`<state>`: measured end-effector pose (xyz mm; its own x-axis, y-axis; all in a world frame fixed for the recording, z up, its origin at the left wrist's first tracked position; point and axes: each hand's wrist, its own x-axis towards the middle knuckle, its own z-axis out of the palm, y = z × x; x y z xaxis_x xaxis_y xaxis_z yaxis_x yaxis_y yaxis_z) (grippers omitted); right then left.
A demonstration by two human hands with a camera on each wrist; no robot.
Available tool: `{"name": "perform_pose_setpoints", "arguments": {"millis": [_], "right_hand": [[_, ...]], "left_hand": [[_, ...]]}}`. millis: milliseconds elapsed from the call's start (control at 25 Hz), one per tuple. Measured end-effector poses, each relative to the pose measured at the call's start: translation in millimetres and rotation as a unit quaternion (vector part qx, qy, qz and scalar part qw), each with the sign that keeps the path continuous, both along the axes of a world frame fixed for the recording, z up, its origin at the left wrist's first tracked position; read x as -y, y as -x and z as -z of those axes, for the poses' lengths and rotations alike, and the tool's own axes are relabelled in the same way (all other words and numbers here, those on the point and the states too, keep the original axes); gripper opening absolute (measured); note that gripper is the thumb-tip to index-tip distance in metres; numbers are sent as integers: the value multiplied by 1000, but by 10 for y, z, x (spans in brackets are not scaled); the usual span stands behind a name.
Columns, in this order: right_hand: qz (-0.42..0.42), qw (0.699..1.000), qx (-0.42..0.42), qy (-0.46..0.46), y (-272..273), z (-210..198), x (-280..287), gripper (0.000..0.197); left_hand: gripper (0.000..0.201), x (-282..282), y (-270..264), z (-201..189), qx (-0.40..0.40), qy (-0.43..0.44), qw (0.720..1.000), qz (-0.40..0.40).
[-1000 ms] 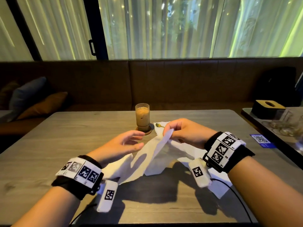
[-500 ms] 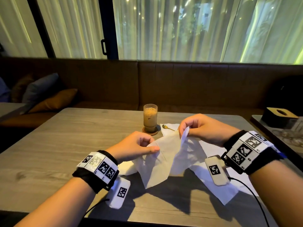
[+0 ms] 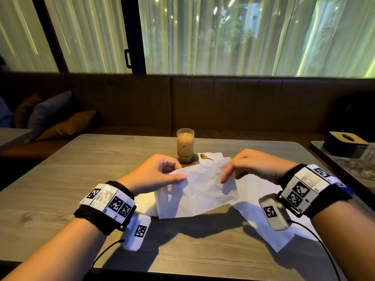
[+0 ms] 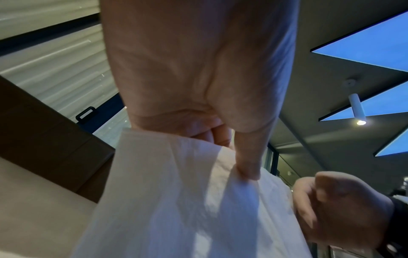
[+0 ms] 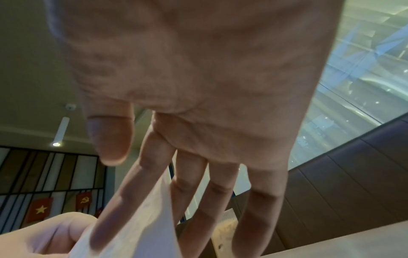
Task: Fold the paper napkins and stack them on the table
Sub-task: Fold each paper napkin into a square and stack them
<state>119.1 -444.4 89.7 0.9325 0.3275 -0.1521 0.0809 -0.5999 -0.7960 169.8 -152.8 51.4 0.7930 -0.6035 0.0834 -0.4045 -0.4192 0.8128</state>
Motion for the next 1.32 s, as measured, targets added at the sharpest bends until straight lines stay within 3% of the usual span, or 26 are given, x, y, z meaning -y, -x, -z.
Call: {"name": "perform_pose_setpoints", "arguments": {"millis": [80,200,400,560,680,800,880,960,1040,1200,1320], "right_hand": [[48,998,24,-10,-10,11,-26,27],[108,986,127,13,-74,82,-64,16],[178,952,249,-11,-54,220,-286,15],[127,963,235,-35,98,228,-538,23],[98,970,221,-15,139,257,-672,41],[103,981,167,4,85,287,-745,46],[137,988,38,-64,33,349,-747,56],[160,970,-113,-147,14,437,-746,79],[140,947,-186,-220,16,525,-788,87],[164,887,-220,-372,-23,599,-936,70],[209,862,-247,-390,-84,571,-990,58]], "left_hand": [[7,-42,18,-47,0,-7,1000,5],[12,-89,43,-106,8,1,1000,10],[18,-87,142,-132,-23,77,996,-31],[20,-61,159,-136,-22,136,987,-86],[16,-50,167,-141,-29,173,979,-105],[14,-30,178,-130,-39,207,971,-117],[19,-10,179,-108,-50,228,963,-132],[24,14,171,-71,-54,249,955,-152],[25,44,163,-21,-56,273,945,-171],[28,96,136,108,-64,287,933,-207],[29,114,106,204,-67,279,927,-241]]}}
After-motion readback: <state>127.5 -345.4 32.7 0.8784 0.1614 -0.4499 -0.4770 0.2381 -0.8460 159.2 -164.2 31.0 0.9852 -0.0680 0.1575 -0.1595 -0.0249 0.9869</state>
